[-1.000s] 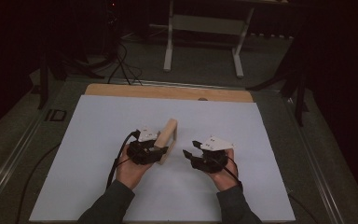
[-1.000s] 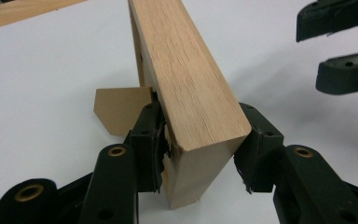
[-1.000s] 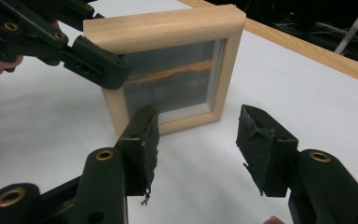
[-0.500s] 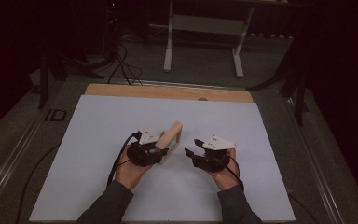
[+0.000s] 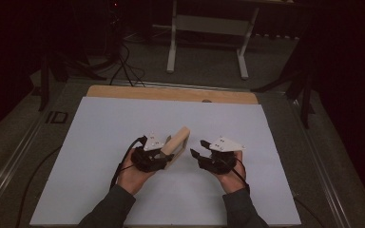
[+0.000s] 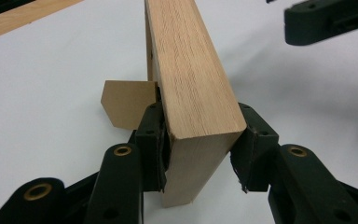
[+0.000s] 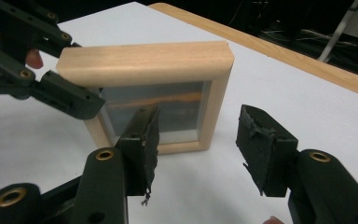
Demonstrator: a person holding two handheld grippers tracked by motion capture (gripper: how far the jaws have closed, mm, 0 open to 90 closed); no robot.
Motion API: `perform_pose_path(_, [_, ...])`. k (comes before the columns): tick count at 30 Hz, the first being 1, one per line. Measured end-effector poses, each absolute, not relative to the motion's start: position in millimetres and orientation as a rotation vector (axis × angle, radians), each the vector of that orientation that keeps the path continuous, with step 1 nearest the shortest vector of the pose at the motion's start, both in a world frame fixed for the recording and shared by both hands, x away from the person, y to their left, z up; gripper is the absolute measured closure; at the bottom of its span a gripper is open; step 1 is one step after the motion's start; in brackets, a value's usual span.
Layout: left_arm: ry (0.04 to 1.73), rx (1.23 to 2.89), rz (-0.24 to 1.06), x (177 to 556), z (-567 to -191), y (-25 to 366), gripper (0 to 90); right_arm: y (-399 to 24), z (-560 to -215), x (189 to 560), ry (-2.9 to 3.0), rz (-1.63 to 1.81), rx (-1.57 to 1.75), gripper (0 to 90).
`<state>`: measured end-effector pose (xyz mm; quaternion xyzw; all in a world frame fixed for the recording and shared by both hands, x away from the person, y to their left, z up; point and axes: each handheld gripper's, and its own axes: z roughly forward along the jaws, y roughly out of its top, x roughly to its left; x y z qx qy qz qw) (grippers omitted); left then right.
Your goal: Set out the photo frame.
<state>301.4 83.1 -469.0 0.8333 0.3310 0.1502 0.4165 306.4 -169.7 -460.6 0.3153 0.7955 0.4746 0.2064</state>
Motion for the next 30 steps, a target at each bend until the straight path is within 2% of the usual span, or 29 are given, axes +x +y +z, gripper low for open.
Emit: perform_pose_path(30, [0.705,2.12,0.371,292.7,-470.6,77.4,59.3,-171.3,-436.1,321.1,2.094,1.382,0.902,49.0])
